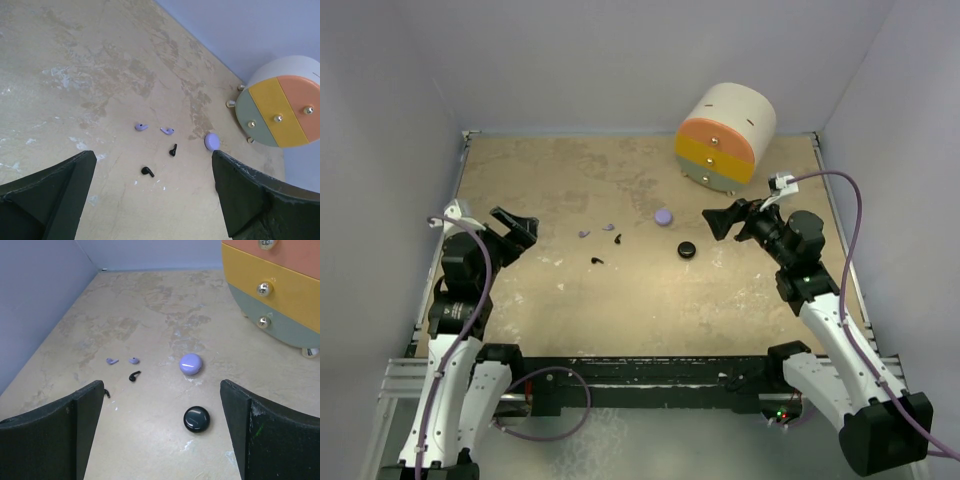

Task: Insert the wireless bluetooth earbuds into the charging case
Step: Pick up the charging case at the center of the board.

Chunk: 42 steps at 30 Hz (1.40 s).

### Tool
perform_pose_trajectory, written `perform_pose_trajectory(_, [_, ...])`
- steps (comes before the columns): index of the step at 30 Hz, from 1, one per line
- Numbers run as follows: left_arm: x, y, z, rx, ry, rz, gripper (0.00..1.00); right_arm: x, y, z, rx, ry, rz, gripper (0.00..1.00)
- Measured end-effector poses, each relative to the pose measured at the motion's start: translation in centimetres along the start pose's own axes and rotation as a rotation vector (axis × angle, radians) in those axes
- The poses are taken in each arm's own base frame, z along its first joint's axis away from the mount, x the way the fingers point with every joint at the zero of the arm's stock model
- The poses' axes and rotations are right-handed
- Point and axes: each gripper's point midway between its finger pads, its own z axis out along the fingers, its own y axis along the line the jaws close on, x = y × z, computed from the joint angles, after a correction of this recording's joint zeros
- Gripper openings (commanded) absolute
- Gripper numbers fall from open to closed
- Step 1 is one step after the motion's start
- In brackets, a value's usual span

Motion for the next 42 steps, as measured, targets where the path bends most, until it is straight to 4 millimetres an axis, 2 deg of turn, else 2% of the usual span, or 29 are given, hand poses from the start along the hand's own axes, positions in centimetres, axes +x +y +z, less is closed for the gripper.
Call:
perform_pose_trajectory(6, [0.6,-0.4,0.0,0.033,0.022,-0.004,1.0,0.8,-0.5,0.6,0.009,0.025,0.002,1.0])
perform_pose_trajectory(13, [3.9,0.8,0.7,0.04,0.112,-0.034,1.0,1.6,-1.6,1.0,0.048,0.05,-0.009,1.0])
perform_pose_trajectory(19, [4.2,0.8,0.6,0.047,0.126,-0.028,0.96,2.2,-3.1,1.2,0.121,0.071,-0.036,1.0])
perform_pose_trajectory(23, [4.8,0.6,0.7,0.071,0.161,-0.008,0.95,4.3,-3.4,2.8,0.167,0.146,-0.044,1.0])
perform_pose_trajectory(27, [5.6,0.7,1.0,0.066,0.198,-0.009,0.94,8.0,-0.3,5.4,0.128,0.255,-0.075,1.0])
perform_pose_trajectory(30, [5.9,1.0,1.3,0.052,0.215,-0.014,0.94,10.2,0.9,7.4,0.131,0.314,-0.1,1.0])
perform_pose_trajectory(34, [6.2,1.2,2.1,0.025,0.245,-0.014,0.95,12.3,-0.1,9.3,0.19,0.364,-0.122,1.0])
perform_pose_trajectory(38, [5.9,0.4,3.5,0.005,0.268,0.008,0.95,14.1,-1.6,10.7,0.249,0.403,-0.138,0.99])
perform_pose_trajectory(42, [6.5,-0.6,4.6,-0.003,0.288,0.061,0.96,14.9,-2.2,12.1,0.275,0.418,-0.153,0.98])
